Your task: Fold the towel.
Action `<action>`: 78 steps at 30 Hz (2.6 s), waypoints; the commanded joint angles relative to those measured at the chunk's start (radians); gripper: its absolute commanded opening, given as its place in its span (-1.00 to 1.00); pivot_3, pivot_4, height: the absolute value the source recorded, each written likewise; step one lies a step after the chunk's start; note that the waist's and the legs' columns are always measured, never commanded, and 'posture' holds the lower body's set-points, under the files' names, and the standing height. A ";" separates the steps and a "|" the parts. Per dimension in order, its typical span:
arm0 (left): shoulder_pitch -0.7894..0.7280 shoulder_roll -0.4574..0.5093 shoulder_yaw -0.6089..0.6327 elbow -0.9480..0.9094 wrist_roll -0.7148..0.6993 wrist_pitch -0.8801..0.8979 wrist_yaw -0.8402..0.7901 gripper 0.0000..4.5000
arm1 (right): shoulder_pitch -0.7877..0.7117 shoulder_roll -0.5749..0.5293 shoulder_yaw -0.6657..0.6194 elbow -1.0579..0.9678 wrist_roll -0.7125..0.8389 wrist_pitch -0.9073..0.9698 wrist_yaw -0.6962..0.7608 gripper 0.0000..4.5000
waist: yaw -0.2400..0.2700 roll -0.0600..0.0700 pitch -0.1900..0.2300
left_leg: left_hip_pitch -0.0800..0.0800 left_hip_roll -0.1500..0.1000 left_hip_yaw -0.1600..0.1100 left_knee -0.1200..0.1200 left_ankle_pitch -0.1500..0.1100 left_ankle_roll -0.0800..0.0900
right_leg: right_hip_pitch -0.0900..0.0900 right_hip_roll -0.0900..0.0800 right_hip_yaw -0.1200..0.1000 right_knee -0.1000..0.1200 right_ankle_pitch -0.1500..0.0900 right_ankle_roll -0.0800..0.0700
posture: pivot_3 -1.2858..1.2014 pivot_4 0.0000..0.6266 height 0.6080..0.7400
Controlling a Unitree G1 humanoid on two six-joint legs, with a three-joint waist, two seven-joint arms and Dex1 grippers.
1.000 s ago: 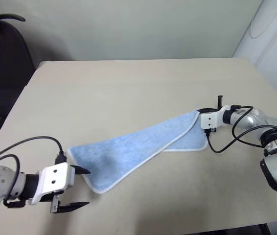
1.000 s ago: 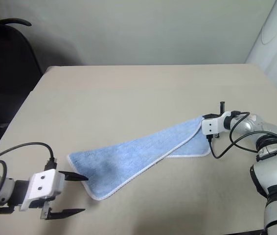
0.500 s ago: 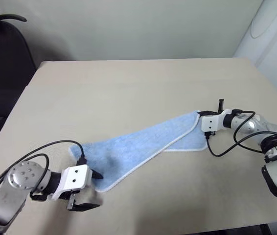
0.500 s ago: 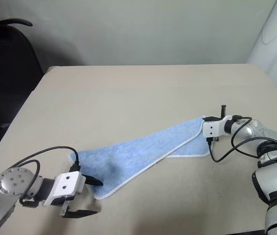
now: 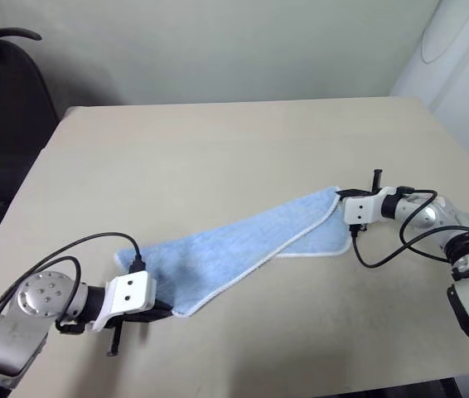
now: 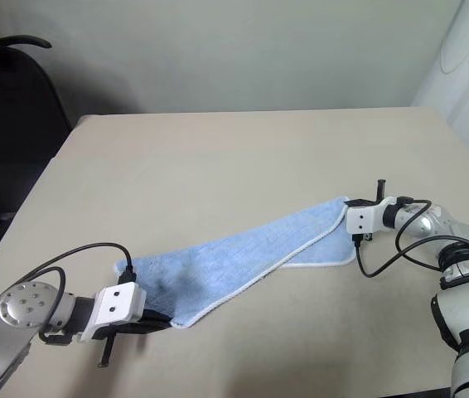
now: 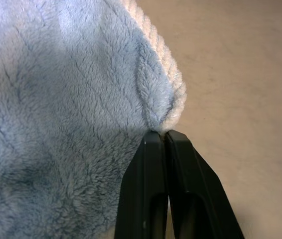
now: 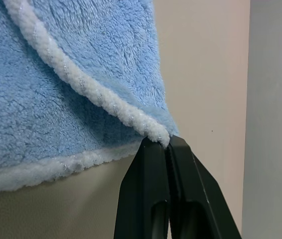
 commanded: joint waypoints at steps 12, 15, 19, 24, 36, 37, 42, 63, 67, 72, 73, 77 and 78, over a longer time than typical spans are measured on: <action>-0.069 -0.092 0.407 -0.051 -0.410 0.352 0.168 -0.98 | -0.015 -0.073 -0.122 -0.032 0.150 0.008 0.129 -1.00 | -0.001 0.000 0.000 | -0.001 0.000 0.001 0.000 0.000 0.000 | 0.000 0.000 0.000 0.000 0.000 0.000 | 0.03 -0.52 1.00; -0.213 -0.115 0.449 -0.009 -0.506 0.440 0.266 -0.98 | -0.041 -0.090 -0.164 -0.025 0.184 0.048 0.153 -1.00 | 0.000 0.000 0.000 | 0.000 0.000 0.001 0.000 0.001 -0.001 | 0.000 0.000 0.000 0.001 0.000 0.000 | 0.03 -0.52 1.00; -0.315 -0.113 0.399 0.013 -0.521 0.464 0.283 -0.98 | -0.056 -0.098 -0.170 -0.021 0.183 0.054 0.179 -1.00 | -0.001 0.000 0.000 | 0.000 0.000 0.001 0.000 0.002 -0.001 | 0.000 0.000 0.000 0.002 0.000 0.000 | 0.03 -0.52 1.00; -0.513 -0.161 0.289 0.135 -0.437 0.379 0.333 -0.98 | -0.143 -0.103 -0.163 0.009 0.134 0.102 0.115 -1.00 | 0.000 0.001 0.001 | 0.000 0.000 0.002 0.000 0.002 -0.001 | 0.000 0.000 0.000 0.002 0.000 0.000 | 0.03 -0.52 1.00; -1.175 -0.244 0.153 0.700 -0.221 0.137 0.338 -0.98 | -0.476 -0.164 -0.142 0.115 0.035 0.193 0.057 -1.00 | -0.002 0.002 0.002 | -0.007 0.000 0.002 -0.002 0.009 -0.002 | -0.003 0.001 0.000 -0.009 0.001 0.001 | 0.03 -0.52 1.00; -1.151 -0.229 0.160 0.671 -0.233 0.147 0.313 -0.98 | -0.471 -0.172 -0.156 0.114 0.057 0.182 0.088 -1.00 | -0.003 0.002 0.002 | -0.009 0.000 0.001 -0.002 0.011 -0.007 | -0.003 0.001 0.000 -0.009 0.001 0.001 | 0.03 -0.52 1.00; -0.791 -0.124 0.255 0.360 -0.334 0.265 0.189 -0.98 | -0.304 -0.192 -0.246 0.065 0.244 0.085 0.396 -1.00 | -0.015 0.002 0.001 | -0.018 0.000 0.004 -0.002 0.010 -0.006 | -0.009 0.002 0.003 -0.014 0.000 0.003 | 0.03 -0.52 1.00; 0.242 -0.264 0.605 -0.331 -0.671 0.575 0.333 -0.98 | 0.355 -0.331 -0.400 -0.583 0.688 0.458 1.020 -1.00 | -0.019 -0.002 0.005 | 0.040 0.003 0.011 -0.002 0.000 0.011 | 0.048 0.003 0.009 -0.010 -0.021 -0.003 | 0.03 -0.52 1.00; 0.151 -0.274 0.595 -0.250 -0.712 0.586 0.408 -0.98 | 0.211 -0.256 -0.355 -0.459 0.595 0.401 0.964 -1.00 | -0.020 0.000 0.003 | 0.041 0.002 0.013 0.000 0.001 0.012 | 0.047 0.003 0.015 -0.008 -0.014 0.012 | 0.03 -0.52 1.00; -0.006 -0.269 0.524 -0.104 -0.671 0.596 0.497 -0.98 | -0.030 -0.133 -0.258 -0.206 0.408 0.315 0.806 -1.00 | -0.018 0.002 0.002 | 0.028 0.002 0.014 0.001 -0.001 0.011 | 0.032 0.003 0.017 -0.008 -0.009 0.014 | 0.03 -0.52 1.00; -0.026 -0.266 0.502 -0.083 -0.648 0.587 0.501 -0.98 | -0.067 -0.114 -0.235 -0.159 0.368 0.303 0.768 -1.00 | -0.018 0.002 0.002 | 0.026 0.002 0.014 0.000 -0.001 0.011 | 0.028 0.003 0.017 -0.008 -0.009 0.014 | 0.03 -0.52 1.00; -0.125 -0.270 0.405 0.021 -0.536 0.528 0.524 -0.98 | -0.201 -0.023 -0.134 0.011 0.209 0.298 0.592 -1.00 | -0.017 0.003 0.002 | 0.018 0.002 0.013 0.000 -0.002 0.009 | 0.020 0.003 0.017 -0.008 -0.008 0.012 | 0.03 -0.52 1.00; -0.141 -0.270 0.387 0.042 -0.518 0.519 0.522 -0.98 | -0.219 -0.008 -0.115 0.039 0.180 0.298 0.559 -1.00 | -0.016 0.003 0.002 | 0.017 0.002 0.014 0.000 -0.002 0.008 | 0.019 0.003 0.018 -0.008 -0.008 0.011 | 0.03 -0.52 1.00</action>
